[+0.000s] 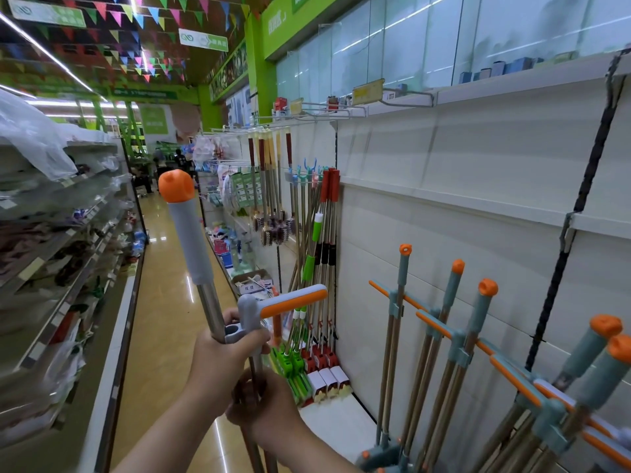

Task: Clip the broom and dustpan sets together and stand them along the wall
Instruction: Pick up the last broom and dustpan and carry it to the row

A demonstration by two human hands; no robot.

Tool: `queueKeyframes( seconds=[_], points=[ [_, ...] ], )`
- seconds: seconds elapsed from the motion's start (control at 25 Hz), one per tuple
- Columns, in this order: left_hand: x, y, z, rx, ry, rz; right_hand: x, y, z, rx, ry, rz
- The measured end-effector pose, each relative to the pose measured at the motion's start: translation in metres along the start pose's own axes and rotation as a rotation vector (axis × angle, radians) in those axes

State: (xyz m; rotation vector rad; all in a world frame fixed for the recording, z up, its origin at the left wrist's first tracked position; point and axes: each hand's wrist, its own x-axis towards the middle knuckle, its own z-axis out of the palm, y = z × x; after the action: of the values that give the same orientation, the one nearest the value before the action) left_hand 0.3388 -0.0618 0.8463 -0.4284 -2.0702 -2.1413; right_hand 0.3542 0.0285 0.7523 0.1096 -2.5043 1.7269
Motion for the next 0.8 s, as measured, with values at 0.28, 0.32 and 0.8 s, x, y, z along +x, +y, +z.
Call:
queueKeyframes(
  seconds=[0.28,0.32,0.8],
  points=[
    [0.005,0.000,0.012,-0.052,0.050,-0.017,0.018,0.010,0.005,0.068,0.072,0.054],
    [0.007,0.001,0.012,-0.050,0.029,-0.038,0.022,0.012,0.005,0.097,0.063,0.065],
    [0.027,0.008,0.005,-0.027,0.055,-0.159,0.028,0.003,0.008,0.147,0.147,-0.041]
  ],
)
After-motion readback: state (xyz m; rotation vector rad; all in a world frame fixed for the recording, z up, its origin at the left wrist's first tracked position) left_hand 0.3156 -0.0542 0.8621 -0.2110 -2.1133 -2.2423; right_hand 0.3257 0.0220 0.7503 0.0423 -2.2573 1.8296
